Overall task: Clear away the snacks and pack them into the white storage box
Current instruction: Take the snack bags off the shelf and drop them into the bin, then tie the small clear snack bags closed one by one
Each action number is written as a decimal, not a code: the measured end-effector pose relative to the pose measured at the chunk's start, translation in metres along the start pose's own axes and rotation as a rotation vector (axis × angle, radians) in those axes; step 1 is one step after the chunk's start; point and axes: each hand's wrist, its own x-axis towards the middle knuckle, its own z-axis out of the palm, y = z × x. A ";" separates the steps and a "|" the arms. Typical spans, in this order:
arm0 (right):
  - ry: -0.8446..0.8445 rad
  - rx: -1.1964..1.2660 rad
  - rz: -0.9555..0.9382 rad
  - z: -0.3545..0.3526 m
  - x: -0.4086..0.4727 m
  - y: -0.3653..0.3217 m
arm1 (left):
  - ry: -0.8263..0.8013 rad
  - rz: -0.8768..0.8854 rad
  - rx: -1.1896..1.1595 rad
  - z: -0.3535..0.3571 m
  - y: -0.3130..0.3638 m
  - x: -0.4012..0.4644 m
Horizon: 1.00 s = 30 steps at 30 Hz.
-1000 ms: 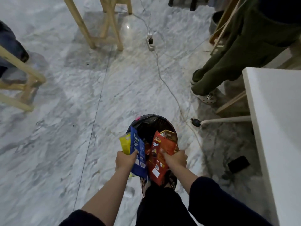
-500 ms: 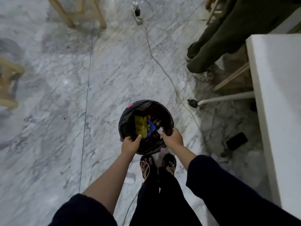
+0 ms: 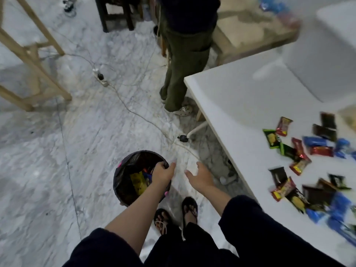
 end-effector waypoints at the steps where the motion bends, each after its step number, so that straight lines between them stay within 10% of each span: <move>1: 0.033 0.018 -0.021 -0.013 -0.006 0.002 | -0.027 0.028 0.031 0.007 0.015 -0.006; 17: 0.726 0.323 0.107 -0.222 -0.073 0.136 | -0.292 0.631 0.353 0.218 0.146 -0.110; 30: 0.969 0.427 0.294 -0.326 -0.095 0.277 | -0.571 0.854 0.545 0.389 0.177 -0.168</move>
